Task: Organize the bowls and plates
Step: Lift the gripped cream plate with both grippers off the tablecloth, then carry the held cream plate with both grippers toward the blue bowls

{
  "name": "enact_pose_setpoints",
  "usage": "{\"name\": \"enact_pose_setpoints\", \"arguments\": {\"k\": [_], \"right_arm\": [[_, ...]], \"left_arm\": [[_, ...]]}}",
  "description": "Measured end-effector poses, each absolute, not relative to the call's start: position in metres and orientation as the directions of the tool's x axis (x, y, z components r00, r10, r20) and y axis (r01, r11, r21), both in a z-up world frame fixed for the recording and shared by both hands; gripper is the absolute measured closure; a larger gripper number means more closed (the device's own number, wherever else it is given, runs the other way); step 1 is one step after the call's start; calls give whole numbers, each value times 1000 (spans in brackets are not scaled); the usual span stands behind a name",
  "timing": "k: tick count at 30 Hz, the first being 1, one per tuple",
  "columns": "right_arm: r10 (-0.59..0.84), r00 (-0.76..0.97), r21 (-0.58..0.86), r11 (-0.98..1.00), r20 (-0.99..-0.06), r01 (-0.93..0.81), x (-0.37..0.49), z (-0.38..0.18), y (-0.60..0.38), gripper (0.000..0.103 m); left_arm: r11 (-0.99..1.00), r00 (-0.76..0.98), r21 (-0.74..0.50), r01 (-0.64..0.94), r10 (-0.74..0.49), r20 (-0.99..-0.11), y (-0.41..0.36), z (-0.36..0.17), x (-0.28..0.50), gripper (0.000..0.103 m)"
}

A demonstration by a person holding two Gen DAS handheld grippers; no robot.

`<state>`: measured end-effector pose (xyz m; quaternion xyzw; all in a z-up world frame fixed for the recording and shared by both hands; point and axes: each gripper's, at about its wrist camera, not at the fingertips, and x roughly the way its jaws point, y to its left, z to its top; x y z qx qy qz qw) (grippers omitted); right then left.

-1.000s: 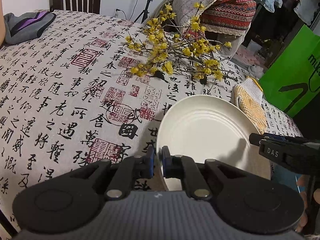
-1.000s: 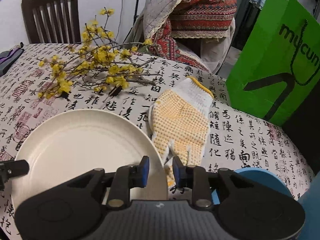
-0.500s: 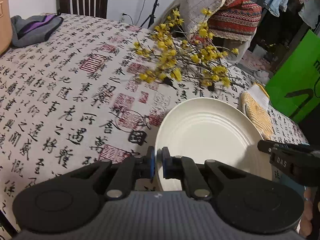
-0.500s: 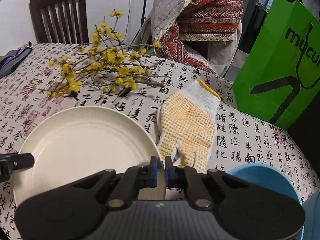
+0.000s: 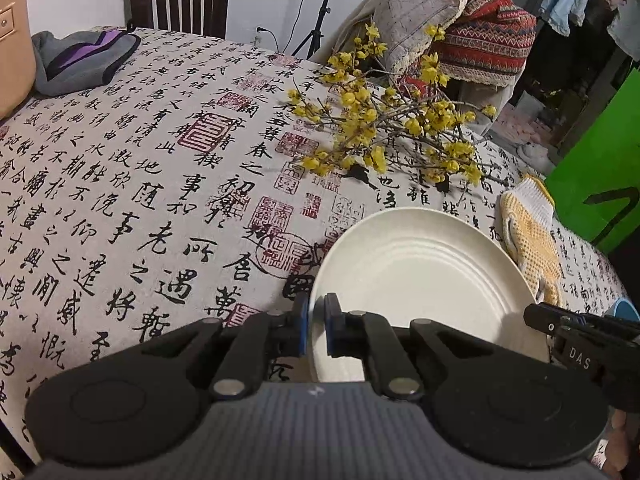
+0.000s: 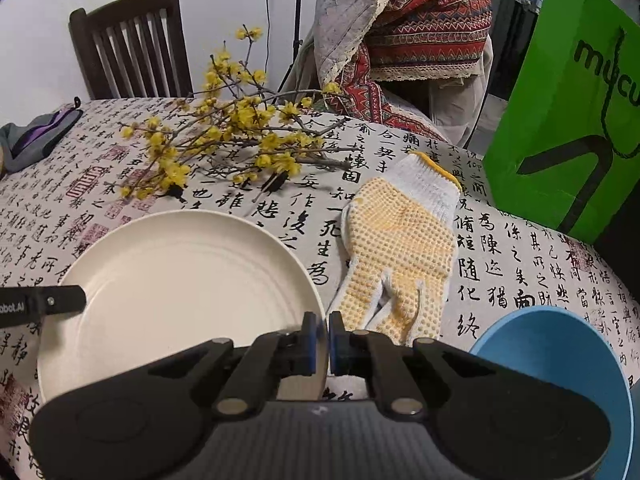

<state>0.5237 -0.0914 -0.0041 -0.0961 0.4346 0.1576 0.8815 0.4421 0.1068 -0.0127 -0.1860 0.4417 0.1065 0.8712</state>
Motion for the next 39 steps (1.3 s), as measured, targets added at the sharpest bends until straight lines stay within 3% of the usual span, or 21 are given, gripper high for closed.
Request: {"name": "enact_pose_setpoints", "arguments": {"k": [10,17,39], "right_arm": [[185,566,-59,921,-804,-384,521,-11,-84,88],[221,576,2,934,-787,-357,519,-4,-94,95],[278,629,60,937,-726,-345,478,24,-101,96]], "left_arm": [[914,562,-221,-340,9,-827,102,-16,438,91],[899,567,-246,-362,3,-823,107,-14,436,91],[901,619,-262,-347,10,-785,116,14,401,91]]}}
